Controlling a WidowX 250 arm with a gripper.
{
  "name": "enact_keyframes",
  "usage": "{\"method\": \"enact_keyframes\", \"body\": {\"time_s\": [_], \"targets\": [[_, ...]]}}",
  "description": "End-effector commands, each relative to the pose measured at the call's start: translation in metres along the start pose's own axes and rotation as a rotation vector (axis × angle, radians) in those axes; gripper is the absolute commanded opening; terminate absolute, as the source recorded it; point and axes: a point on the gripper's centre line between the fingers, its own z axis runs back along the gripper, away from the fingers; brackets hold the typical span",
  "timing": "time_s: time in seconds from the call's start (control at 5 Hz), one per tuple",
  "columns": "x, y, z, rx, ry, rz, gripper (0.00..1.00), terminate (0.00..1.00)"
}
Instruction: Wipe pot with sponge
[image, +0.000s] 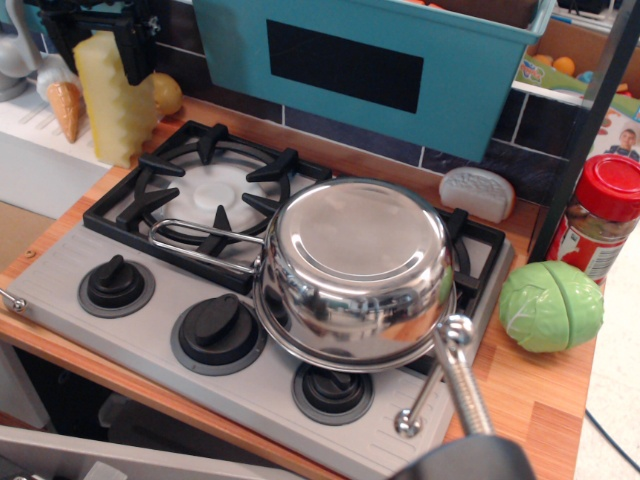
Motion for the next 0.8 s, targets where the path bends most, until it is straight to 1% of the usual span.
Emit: {"method": "enact_keyframes", "body": {"time_s": [0.0, 0.2, 0.4, 0.6], "targets": [[0.001, 0.001, 0.027, -0.008, -0.059, -0.007, 0.0, 0.0], [-0.023, -0.012, 0.071, -0.073, -0.124, -0.077, 0.0, 0.0], [-0.046, -0.022, 0.108, -0.146, -0.085, -0.116, 0.0, 0.0], [-0.049, -0.051, 0.122, -0.16, -0.057, -0.111, 0.0, 0.0]]}}
